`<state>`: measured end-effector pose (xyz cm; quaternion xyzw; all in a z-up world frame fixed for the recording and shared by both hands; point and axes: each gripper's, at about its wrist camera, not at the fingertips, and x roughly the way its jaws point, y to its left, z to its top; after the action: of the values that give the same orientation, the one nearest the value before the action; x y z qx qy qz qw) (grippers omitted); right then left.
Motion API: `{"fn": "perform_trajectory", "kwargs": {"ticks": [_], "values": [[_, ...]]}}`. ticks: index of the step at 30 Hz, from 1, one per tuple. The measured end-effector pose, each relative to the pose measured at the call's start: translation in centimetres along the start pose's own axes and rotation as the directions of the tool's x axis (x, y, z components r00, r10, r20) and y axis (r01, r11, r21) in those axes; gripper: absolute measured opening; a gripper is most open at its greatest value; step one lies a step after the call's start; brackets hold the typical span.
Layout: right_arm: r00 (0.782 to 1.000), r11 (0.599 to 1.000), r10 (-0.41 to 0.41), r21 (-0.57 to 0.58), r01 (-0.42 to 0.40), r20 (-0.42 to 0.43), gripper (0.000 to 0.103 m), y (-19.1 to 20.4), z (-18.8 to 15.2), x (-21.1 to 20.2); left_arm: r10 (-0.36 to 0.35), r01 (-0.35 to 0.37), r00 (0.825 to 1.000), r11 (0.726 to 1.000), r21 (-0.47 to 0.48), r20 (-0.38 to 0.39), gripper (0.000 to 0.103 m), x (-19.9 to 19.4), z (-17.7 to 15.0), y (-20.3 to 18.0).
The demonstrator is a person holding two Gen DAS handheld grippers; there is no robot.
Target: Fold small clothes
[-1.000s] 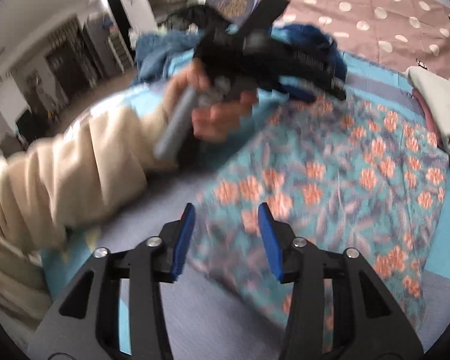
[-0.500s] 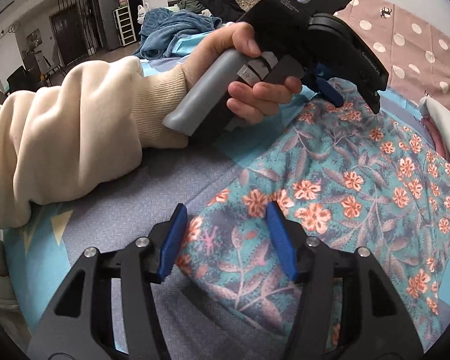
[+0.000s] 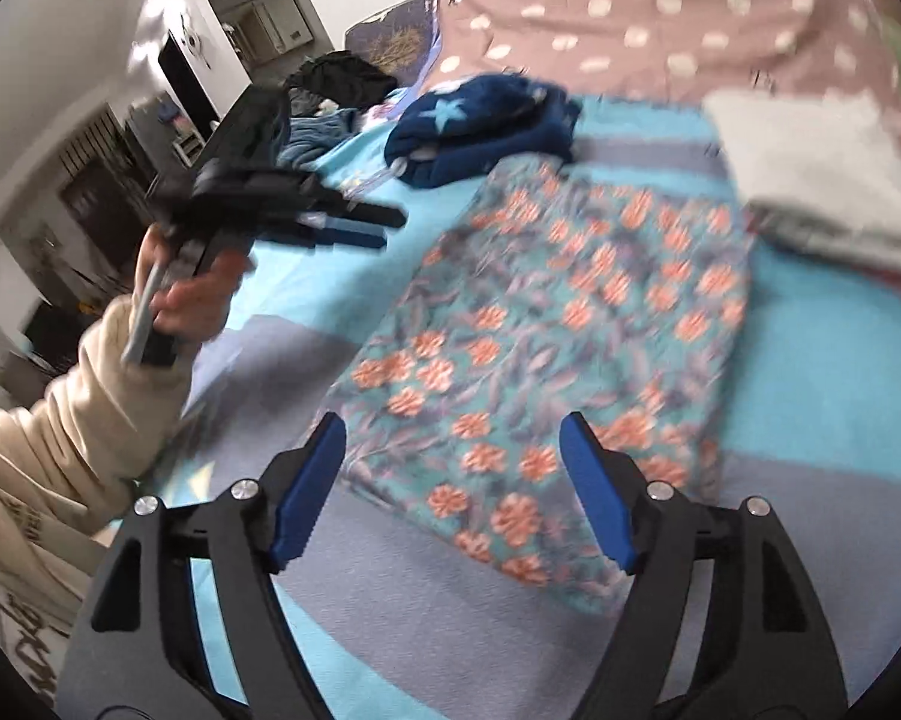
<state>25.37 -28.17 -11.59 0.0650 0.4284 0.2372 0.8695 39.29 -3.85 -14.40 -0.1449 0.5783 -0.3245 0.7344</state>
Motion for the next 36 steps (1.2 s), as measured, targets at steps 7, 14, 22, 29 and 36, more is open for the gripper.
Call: {"fn": "perform_trajectory", "kwargs": {"ticks": [7, 14, 22, 29, 36], "values": [[0.999, 1.000, 0.024, -0.006, -0.024, -0.040, 0.075, -1.4, -1.5, 1.6, 0.003, -0.004, 0.996, 1.000, -0.007, -0.092, 0.061, 0.7, -5.4, -1.5], [0.998, 0.998, 0.066, 0.018, -0.066, -0.001, 0.074, -2.2, -2.1, 0.9, -0.089, 0.080, 0.987, 0.994, -0.069, -0.135, 0.062, 3.2, -4.4, -1.5], [0.991, 0.989, 0.129, 0.070, -0.131, 0.027, 0.075, -3.2, -2.1, 0.7, -0.210, 0.191, 0.972, 0.967, -0.166, -0.105, 0.062, 5.3, -2.9, -1.7], [0.980, 0.972, 0.191, 0.132, -0.197, 0.053, 0.075, -4.3, -2.2, 0.5, -0.345, 0.322, 0.935, 0.925, -0.203, -0.086, 0.061, 5.6, -5.5, -2.5], [0.966, 0.940, 0.250, 0.221, -0.259, 0.070, 0.078, -5.5, -2.0, -0.3, -0.297, 0.268, 0.949, 0.936, -0.228, -0.105, 0.020, 6.3, -4.6, -2.9]]}}
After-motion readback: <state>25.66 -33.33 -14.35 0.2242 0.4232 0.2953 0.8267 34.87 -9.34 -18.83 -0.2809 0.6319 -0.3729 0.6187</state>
